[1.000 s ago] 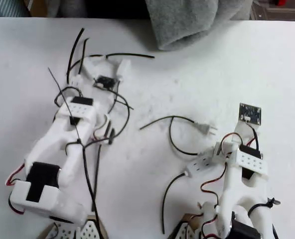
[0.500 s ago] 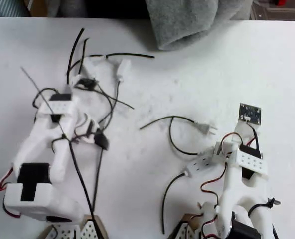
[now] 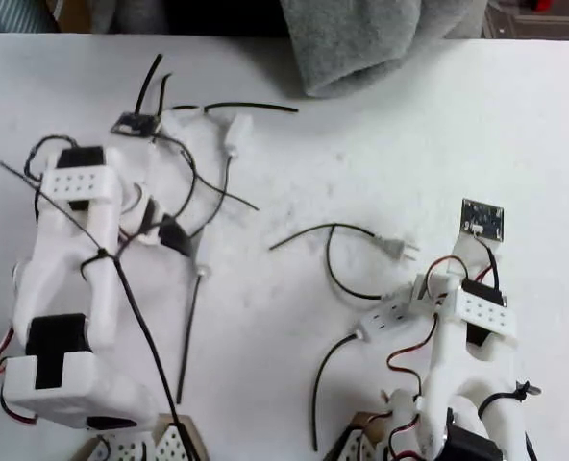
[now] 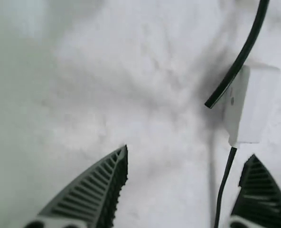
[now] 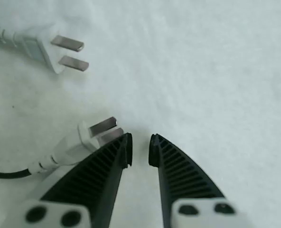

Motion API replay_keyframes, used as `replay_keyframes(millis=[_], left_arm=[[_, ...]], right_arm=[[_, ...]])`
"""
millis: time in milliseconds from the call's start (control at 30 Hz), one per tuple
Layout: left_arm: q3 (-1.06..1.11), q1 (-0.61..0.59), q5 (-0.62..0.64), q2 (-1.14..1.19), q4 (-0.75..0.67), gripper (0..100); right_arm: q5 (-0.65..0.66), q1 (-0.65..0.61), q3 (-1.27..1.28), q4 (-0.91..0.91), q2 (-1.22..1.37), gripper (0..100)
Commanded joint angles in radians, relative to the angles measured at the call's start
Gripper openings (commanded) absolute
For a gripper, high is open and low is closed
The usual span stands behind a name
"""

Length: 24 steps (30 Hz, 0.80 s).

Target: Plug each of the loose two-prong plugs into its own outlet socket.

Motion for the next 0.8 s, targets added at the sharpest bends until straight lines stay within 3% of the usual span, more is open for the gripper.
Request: replay_keyframes(millis=[0,200,333,533,767], left_arm=[[-0.117,0.008,-0.012,-0.015,0.069,37],[-0.092,0.171,-0.011,-0.013,0.066,37],[-0.035,0.231,0.035,-0.004,-0.029,37],[0.072,0.176,0.034,-0.004,-0.16,37],[0.155,0.038,-0.152,-0.002,-0.273,36]], right_arm=[[-0.006,-0.004,-0.003,-0.015,-0.021,7.7],[-0.006,-0.002,-0.003,-0.015,-0.021,7.7],[-0.005,-0.002,-0.003,-0.015,-0.021,7.7],[-0.005,-0.001,-0.003,-0.015,-0.021,7.7],[-0.003,-0.001,-0.003,-0.015,-0.021,7.7]])
